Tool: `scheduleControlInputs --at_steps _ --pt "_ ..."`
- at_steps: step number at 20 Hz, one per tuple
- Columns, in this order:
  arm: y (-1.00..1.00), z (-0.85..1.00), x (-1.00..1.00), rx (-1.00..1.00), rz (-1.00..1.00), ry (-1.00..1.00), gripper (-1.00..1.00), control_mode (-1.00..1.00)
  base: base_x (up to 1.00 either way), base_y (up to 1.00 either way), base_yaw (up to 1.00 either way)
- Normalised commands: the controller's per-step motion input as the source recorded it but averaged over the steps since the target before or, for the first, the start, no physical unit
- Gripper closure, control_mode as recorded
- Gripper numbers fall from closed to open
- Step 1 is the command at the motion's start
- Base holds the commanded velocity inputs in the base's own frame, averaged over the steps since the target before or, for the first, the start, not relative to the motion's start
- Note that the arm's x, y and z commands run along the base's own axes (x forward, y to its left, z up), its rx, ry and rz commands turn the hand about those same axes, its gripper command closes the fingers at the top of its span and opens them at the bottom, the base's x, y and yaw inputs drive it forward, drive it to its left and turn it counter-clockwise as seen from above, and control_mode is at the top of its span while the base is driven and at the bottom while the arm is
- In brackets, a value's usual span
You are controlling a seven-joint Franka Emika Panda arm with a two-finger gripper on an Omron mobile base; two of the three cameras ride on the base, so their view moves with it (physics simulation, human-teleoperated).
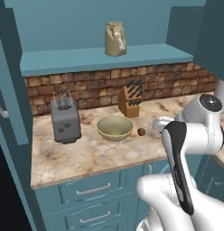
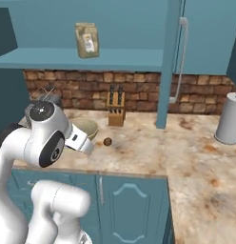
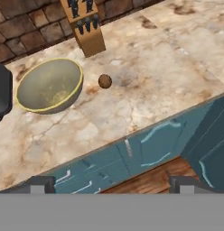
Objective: Pick the egg and butter from the fridge and place them by the bowl for mixing.
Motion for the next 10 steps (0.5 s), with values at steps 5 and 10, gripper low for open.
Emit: scheduleControlInputs --at_steps 5,10 --pt "0.0 0.0 0.0 0.0 0.0 0.0 -1.0 1.0 -0.81 0.04 0.0" --pt "0.0 0.0 0.0 0.0 0.0 0.0 -1.0 1.0 -0.82 0.01 0.03"
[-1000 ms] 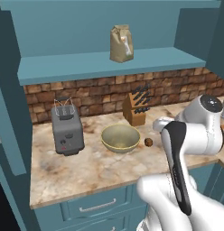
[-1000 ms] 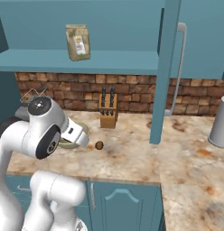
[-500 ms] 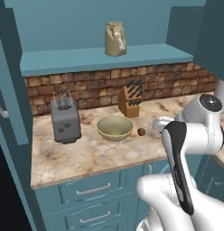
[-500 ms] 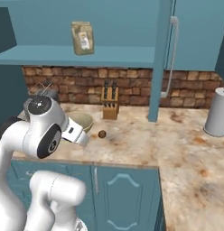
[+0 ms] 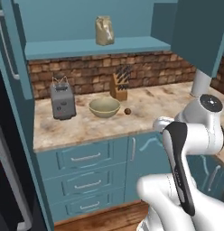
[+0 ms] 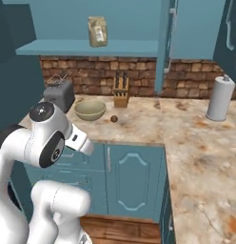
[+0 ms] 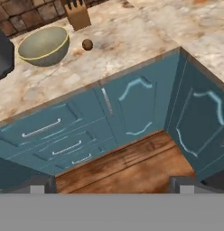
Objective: Pick the egg and butter from the fridge and place them by the bowl for mixing.
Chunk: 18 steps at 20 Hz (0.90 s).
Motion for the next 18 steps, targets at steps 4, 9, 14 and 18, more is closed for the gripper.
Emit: scheduleControlInputs --at_steps 4,9,14,18 --pt "0.0 0.0 0.0 0.0 0.0 0.0 -1.0 1.0 -0.83 0.01 0.08" --pt "0.0 0.0 0.0 0.0 0.0 0.0 -1.0 1.0 -0.89 0.01 0.12" --pt "0.0 0.0 0.0 0.0 0.0 0.0 -1.0 1.0 -0.87 0.0 0.13" --pt "0.0 0.0 0.0 0.0 0.0 0.0 -1.0 1.0 -0.88 0.05 0.13"
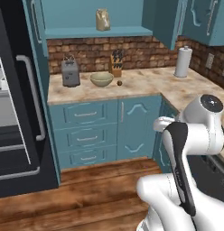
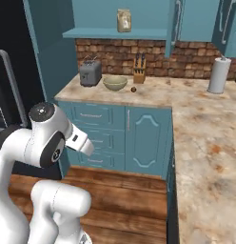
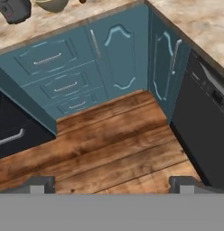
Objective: Pick the egg and butter from the fridge and place them by the bowl for mixing.
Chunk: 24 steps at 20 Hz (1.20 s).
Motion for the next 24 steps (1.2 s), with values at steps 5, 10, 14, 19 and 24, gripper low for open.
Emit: scheduleControlInputs --at_steps 5,10,14,19,24 --pt "0.0 0.0 0.0 0.0 0.0 0.0 -1.0 1.0 -0.42 0.69 0.01" --pt "0.0 0.0 0.0 0.0 0.0 0.0 -1.0 1.0 -0.02 0.9 -0.01" --pt "0.0 0.0 0.0 0.0 0.0 0.0 -1.0 1.0 0.0 0.91 -0.03" --pt "0.0 0.0 0.0 0.0 0.0 0.0 -1.0 1.0 0.03 0.93 -0.01" --pt "0.0 0.0 0.0 0.0 0.0 0.0 -1.0 1.0 0.22 0.93 0.0"
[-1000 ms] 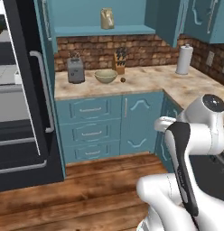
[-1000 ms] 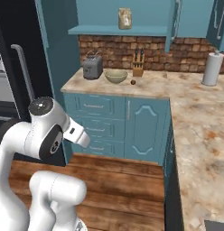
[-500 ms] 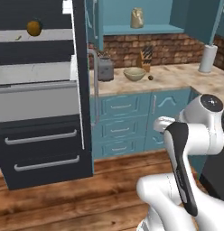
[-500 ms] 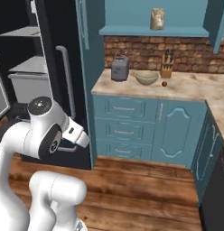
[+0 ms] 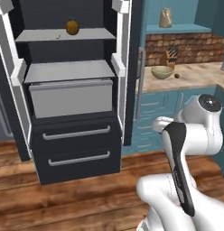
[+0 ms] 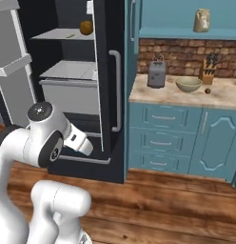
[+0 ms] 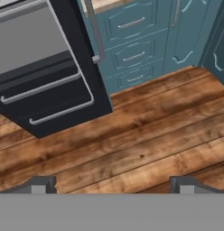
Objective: Pick the egg and butter from the fridge and place them by the bowl for mixing.
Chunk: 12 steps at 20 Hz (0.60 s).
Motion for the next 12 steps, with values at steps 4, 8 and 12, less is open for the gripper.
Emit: scheduleControlInputs --at_steps 4,8,12 --pt "0.0 0.0 0.0 0.0 0.0 0.0 -1.0 1.0 0.32 0.91 -0.01" --pt "0.0 0.0 0.0 0.0 0.0 0.0 -1.0 1.0 0.42 0.84 -0.02" --pt "0.0 0.0 0.0 0.0 0.0 0.0 -1.0 1.0 0.7 0.52 0.0"
